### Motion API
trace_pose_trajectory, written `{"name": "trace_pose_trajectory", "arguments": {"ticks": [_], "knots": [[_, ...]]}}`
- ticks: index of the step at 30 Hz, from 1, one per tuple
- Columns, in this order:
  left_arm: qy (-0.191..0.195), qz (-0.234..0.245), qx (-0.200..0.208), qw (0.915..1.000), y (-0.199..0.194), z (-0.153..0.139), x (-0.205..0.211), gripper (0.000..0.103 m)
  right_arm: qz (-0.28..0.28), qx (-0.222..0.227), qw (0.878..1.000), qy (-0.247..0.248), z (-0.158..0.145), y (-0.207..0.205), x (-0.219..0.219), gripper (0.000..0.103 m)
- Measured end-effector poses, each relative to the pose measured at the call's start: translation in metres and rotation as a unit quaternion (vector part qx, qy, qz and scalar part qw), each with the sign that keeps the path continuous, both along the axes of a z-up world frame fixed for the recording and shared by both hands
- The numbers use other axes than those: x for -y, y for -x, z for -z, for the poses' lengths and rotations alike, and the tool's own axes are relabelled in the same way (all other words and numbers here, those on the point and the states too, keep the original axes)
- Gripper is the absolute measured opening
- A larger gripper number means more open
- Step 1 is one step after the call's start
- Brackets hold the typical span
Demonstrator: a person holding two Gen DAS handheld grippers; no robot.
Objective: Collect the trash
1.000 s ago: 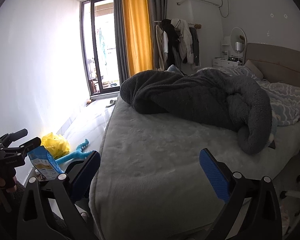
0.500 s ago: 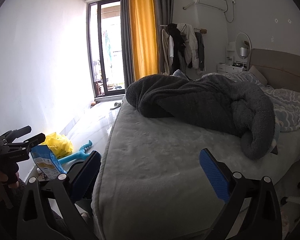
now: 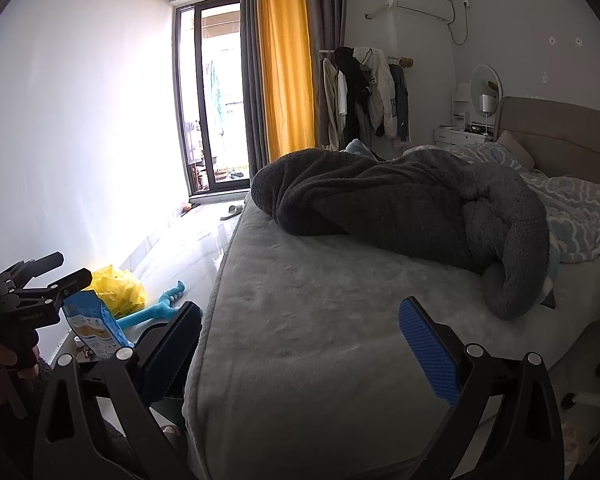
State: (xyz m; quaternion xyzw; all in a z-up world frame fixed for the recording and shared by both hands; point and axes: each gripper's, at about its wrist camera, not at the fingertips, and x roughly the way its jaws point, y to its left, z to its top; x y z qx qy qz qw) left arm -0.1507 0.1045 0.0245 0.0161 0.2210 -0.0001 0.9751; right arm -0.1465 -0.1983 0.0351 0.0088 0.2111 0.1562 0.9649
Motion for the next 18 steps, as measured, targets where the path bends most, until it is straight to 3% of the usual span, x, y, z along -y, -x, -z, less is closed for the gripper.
{"name": "trace_pose_trajectory", "arguments": {"ticks": [18], "knots": [[0.001,-0.001,-0.002,1.0,0.0001,0.0005,0.0002,0.1,0.002,-0.002,1.0,-0.002,-0.0001,0.0013,-0.0015,0.1]]}}
